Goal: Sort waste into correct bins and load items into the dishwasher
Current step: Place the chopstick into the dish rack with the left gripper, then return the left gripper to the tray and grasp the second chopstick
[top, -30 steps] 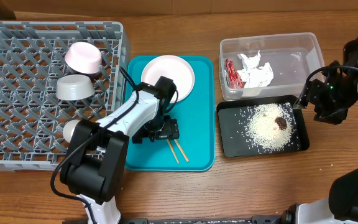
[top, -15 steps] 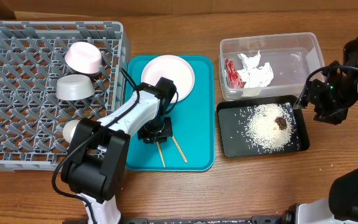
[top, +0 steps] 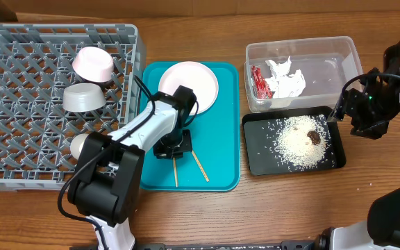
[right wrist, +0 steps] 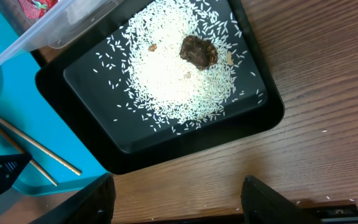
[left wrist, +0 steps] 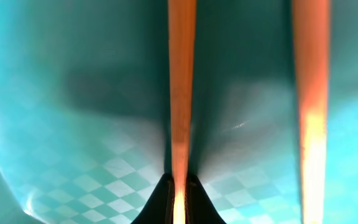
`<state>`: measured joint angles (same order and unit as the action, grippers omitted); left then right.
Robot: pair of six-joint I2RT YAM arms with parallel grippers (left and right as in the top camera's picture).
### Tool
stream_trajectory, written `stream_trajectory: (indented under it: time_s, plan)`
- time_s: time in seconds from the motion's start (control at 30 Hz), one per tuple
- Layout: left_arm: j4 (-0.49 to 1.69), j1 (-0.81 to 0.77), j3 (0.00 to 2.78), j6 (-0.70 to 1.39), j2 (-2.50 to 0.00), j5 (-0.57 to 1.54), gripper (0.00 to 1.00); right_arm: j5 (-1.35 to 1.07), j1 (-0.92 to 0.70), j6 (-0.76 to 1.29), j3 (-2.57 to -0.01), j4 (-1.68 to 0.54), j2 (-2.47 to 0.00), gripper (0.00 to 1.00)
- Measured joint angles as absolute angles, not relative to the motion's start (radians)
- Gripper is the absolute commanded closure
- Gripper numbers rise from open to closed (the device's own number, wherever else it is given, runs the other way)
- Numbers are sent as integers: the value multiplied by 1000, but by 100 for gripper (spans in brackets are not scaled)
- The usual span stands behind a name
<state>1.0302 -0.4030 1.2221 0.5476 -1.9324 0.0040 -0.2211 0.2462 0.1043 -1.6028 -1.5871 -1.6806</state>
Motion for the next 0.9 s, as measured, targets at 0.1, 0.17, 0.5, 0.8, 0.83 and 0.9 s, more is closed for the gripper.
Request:
stream_trajectory:
  time_s: [0.1,0.17,0.5,0.8,0.83,0.9]
  plan:
    - [1074,-384,1237,547,-1932,4,96,-221,246,105,-1603,-1587,-1681,33]
    - [1103,-370,1252,546,-1930,4,96,-221,246,104,-1603,-1587,-1681,34]
    - [1224,-263,1428,406,-1745,-75,96,-221,246,104,-1603,-1588,-1681,34]
    - [1181,-113,1469,180,-1701,-198,96,-221,246,104,-1603,-1588,-1681,34]
    - [1171,-97,1469,164,-1704,-201,95,-221,246,104,-1603,-1588,-1681,34]
    - [1157,-73,1469,144,-1716,-208,83,-221,246,104,-1603,-1587,-1681,34]
